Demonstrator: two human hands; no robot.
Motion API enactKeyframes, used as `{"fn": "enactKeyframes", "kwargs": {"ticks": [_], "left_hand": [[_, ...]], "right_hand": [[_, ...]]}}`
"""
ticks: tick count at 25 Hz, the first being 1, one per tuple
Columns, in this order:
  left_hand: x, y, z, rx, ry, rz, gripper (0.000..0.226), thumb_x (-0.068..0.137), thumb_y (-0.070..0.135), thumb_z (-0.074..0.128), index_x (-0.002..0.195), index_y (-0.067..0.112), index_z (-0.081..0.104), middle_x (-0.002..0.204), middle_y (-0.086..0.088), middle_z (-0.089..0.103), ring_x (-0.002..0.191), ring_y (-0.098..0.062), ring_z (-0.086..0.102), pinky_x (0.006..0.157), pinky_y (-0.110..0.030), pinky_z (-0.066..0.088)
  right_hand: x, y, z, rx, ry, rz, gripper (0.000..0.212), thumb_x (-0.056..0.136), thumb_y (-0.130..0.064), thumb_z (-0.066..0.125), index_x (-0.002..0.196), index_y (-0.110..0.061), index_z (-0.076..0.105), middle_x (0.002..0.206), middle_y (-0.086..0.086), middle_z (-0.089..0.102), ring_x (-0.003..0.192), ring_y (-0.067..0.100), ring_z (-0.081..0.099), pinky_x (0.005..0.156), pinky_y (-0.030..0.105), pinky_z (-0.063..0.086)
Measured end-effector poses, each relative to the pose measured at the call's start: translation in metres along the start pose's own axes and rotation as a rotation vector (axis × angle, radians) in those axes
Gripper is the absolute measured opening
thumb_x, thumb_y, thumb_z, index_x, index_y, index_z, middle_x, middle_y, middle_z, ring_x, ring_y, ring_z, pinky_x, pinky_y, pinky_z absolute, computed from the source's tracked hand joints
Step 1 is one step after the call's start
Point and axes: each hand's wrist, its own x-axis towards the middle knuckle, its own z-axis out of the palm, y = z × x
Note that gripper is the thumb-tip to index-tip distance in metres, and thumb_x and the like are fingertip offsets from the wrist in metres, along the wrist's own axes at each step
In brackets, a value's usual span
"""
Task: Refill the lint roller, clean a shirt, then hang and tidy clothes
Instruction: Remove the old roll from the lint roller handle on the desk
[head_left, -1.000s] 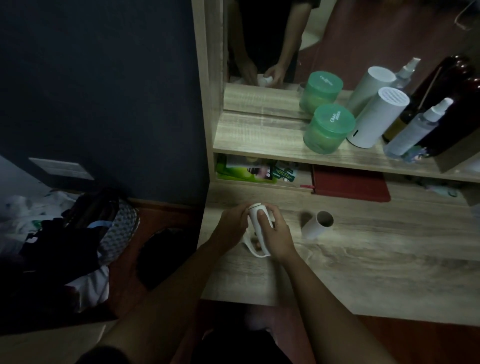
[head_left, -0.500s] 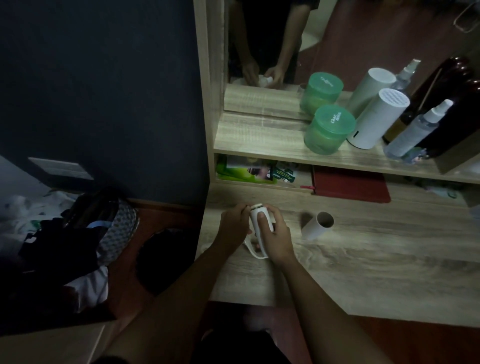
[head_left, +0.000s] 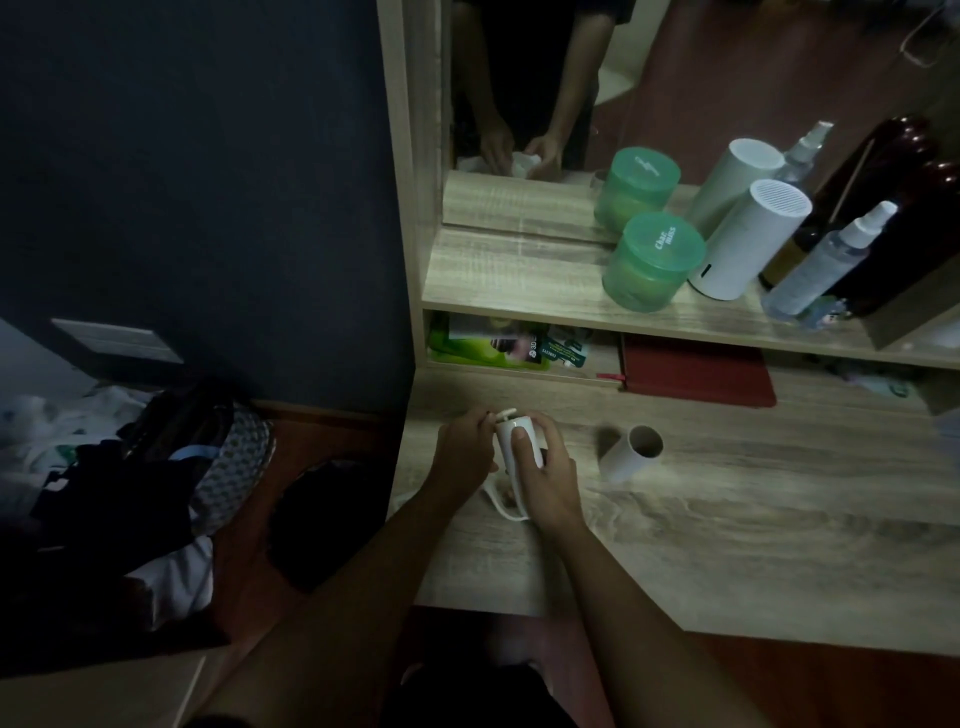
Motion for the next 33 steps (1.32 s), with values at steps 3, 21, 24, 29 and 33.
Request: {"fn": "enactKeyframes", "kwargs": {"ticks": [3,21,24,29,33], "left_hand": [[0.003,0.002,0.0,-0.028,-0.01,-0.026,0.027,0.1,0.011,0.035,0.104,-0.001,0.06,0.084,-0.017,0.061,0.064,-0.023,0.06,0.054,-0.028,0.054],[0.003,0.005,0.005,-0.081,-0.003,-0.034,0.027,0.098,0.015,0.041,0.101,0.003,0.064,0.088,-0.015,0.065,0.066,-0.023,0.061,0.063,-0.034,0.053],[0.002,0.004,0.001,-0.211,-0.063,-0.033,0.022,0.094,0.024,0.052,0.103,0.013,0.068,0.087,-0.003,0.067,0.063,-0.014,0.059,0.055,-0.027,0.049],[0.0,0.003,0.003,-0.312,-0.093,-0.109,0.022,0.096,0.026,0.049,0.096,0.014,0.068,0.071,0.0,0.06,0.054,-0.011,0.052,0.047,-0.023,0.044],[0.004,0.006,0.003,-0.404,-0.138,-0.126,0.023,0.096,0.023,0.049,0.082,0.012,0.065,0.058,0.002,0.05,0.05,-0.01,0.046,0.048,-0.025,0.041]], "right_hand": [[0.002,0.0,-0.001,0.004,0.0,0.011,0.033,0.093,-0.047,0.042,0.121,-0.032,0.048,0.106,-0.006,0.06,0.092,0.011,0.061,0.066,0.016,0.044],[0.0,0.002,-0.003,0.085,0.039,0.134,0.025,0.096,-0.039,0.043,0.121,-0.033,0.046,0.094,-0.008,0.061,0.077,0.01,0.063,0.05,0.011,0.047],[-0.001,0.007,0.0,0.091,0.048,0.118,0.022,0.093,-0.047,0.045,0.115,-0.041,0.047,0.093,-0.003,0.066,0.079,0.018,0.067,0.057,0.029,0.055],[-0.003,0.011,0.0,0.071,0.041,0.106,0.036,0.083,-0.062,0.042,0.114,-0.045,0.048,0.098,0.003,0.067,0.081,0.025,0.069,0.065,0.044,0.059],[-0.005,0.008,-0.001,0.092,0.063,0.089,0.027,0.091,-0.048,0.043,0.116,-0.039,0.049,0.1,-0.006,0.065,0.088,0.02,0.066,0.066,0.037,0.057]]}}
